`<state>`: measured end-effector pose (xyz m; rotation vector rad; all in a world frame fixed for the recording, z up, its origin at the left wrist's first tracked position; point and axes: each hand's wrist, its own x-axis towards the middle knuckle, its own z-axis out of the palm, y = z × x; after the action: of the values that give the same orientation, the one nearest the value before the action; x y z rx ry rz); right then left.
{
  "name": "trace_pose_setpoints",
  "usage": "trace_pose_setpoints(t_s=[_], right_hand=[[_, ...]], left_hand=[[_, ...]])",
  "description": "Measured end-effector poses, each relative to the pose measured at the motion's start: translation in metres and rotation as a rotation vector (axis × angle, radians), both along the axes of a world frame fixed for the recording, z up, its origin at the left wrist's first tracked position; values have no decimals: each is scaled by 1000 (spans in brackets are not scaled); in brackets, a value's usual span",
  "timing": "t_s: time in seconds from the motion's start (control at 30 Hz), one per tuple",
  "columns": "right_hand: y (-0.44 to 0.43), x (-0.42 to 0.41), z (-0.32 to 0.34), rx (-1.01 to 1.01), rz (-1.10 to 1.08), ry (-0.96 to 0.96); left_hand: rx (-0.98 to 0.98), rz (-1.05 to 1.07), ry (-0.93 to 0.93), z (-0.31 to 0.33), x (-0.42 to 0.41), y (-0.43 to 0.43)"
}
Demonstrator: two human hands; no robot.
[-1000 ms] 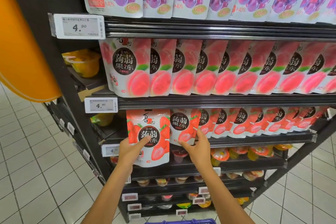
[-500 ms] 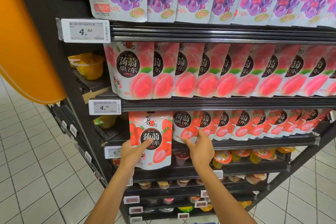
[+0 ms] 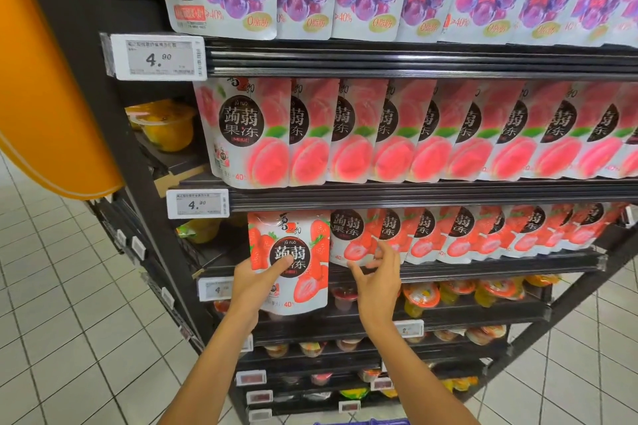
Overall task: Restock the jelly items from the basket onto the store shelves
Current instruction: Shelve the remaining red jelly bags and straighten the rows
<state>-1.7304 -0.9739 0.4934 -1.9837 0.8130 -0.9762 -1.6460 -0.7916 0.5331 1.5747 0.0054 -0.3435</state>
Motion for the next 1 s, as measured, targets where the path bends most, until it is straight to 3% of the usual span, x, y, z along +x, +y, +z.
trace_pose_setpoints(t_s=[0.43, 0.5, 0.6, 0.7, 0.87, 1.0], right_hand=[[2, -6, -6, 141, -47, -62], [6, -10, -3, 168, 72, -99], [19, -16, 10, 465, 532, -122], [30, -15, 16, 473, 757, -28], [30, -10, 21, 544, 665, -134], [25, 4, 31, 541, 561, -163]], left_hand=[[-10, -13, 7, -1, -3, -1], [-13, -12, 6, -1, -3, -1], [-19, -5, 9, -1, -3, -3], [-17, -23, -16, 0, -5, -5], [-67, -70, -144, 5, -5, -6], [-60, 9, -308, 7, -4, -8]])
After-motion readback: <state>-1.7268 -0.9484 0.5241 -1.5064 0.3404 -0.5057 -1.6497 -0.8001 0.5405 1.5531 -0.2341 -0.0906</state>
